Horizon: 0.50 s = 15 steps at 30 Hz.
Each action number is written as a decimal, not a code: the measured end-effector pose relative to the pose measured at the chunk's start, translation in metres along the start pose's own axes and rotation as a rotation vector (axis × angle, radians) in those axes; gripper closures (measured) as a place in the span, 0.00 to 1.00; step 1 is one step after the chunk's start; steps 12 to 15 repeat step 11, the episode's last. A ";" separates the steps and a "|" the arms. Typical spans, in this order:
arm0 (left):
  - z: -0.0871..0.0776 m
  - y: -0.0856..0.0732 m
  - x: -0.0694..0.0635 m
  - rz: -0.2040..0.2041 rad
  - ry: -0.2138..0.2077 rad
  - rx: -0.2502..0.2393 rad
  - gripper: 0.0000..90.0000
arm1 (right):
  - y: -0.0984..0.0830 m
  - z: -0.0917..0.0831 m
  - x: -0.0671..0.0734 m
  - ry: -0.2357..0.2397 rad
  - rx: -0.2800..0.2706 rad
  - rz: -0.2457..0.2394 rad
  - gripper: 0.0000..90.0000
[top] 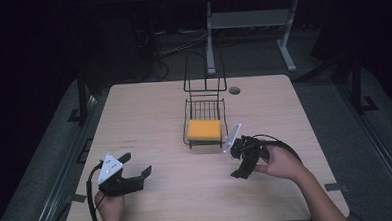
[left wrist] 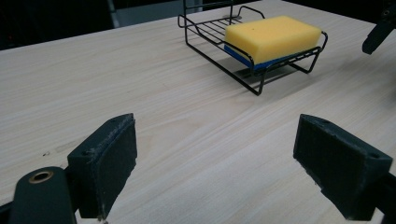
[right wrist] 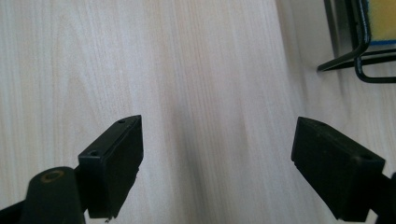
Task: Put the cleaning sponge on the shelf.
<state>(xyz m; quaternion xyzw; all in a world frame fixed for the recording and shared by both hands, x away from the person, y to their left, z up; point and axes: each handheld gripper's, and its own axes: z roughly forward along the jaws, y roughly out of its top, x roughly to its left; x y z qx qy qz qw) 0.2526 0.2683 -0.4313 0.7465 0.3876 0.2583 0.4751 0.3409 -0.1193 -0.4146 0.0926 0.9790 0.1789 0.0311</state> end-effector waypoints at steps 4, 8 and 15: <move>0.000 0.000 0.000 0.000 0.001 -0.001 0.14 | -0.002 0.000 0.003 0.002 0.007 -0.002 0.18; 0.000 0.000 0.000 0.002 0.001 0.000 0.14 | -0.006 -0.001 0.005 0.008 0.013 0.016 0.18; 0.000 0.000 0.000 0.002 0.001 0.000 0.14 | -0.008 -0.001 0.008 0.007 0.015 0.014 0.18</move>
